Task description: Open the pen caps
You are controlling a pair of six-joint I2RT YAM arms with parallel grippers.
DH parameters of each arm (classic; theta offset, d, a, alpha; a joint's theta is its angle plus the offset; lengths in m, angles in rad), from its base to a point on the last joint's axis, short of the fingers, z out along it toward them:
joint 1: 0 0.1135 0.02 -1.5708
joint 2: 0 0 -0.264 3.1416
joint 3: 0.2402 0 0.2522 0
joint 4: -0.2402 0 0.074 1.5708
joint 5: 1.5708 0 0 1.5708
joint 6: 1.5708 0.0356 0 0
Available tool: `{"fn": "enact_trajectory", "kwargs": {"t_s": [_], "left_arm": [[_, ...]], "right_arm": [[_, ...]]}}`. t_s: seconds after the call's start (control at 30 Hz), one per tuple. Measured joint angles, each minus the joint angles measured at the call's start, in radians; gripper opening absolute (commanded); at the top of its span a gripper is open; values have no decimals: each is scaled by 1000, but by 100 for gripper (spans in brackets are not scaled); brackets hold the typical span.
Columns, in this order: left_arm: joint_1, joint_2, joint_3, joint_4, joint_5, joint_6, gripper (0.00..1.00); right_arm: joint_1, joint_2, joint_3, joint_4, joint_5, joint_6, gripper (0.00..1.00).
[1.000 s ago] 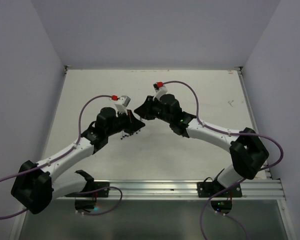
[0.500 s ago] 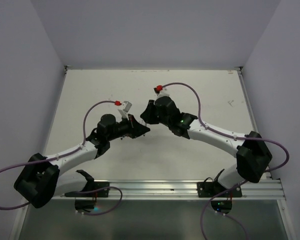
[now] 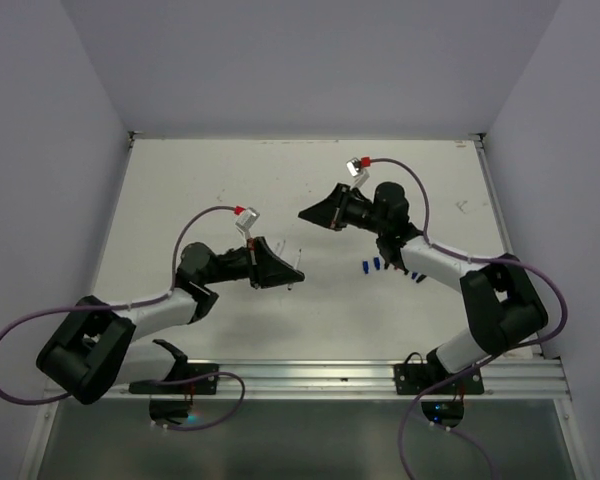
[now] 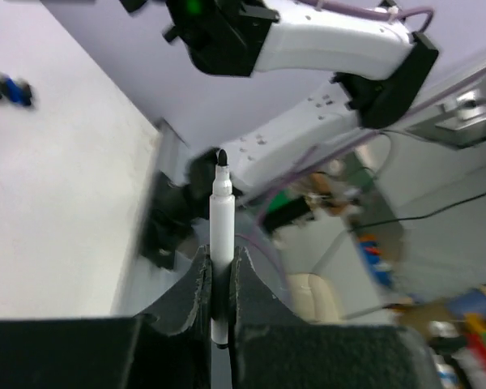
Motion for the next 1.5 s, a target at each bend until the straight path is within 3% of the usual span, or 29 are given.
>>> {"fn": "enact_trajectory", "kwargs": {"t_s": [0.07,0.13,0.27,0.4,0.53,0.7,0.93,1.07,1.5], "left_arm": [[14,-61,7,-121,-39,146,0],[18,-146,81,-415,-188,331,0],[44,-203,222,-807,-496,576,0],[138,-240,210,-1044,-771,671,0],[151,-284,169,-1199,-1003,678,0],[167,-275,134,-1284,-1156,670,0],[198,-257,69,-1308,-1233,627,0],[204,-242,62,-1298,-1226,597,0],[229,-84,21,-1144,-1088,518,0]], "right_arm": [[5,-1,8,-53,5,-23,0],[15,-9,39,-182,85,-69,0],[10,-49,139,-547,378,-160,0],[-81,-101,155,-797,583,-192,0],[-253,-130,118,-989,739,-195,0],[-389,-224,-29,-1145,866,-202,0],[-445,-379,-118,-1284,963,-200,0],[-457,-409,-127,-1305,968,-199,0],[-527,-282,-178,-1257,917,-190,3]]}}
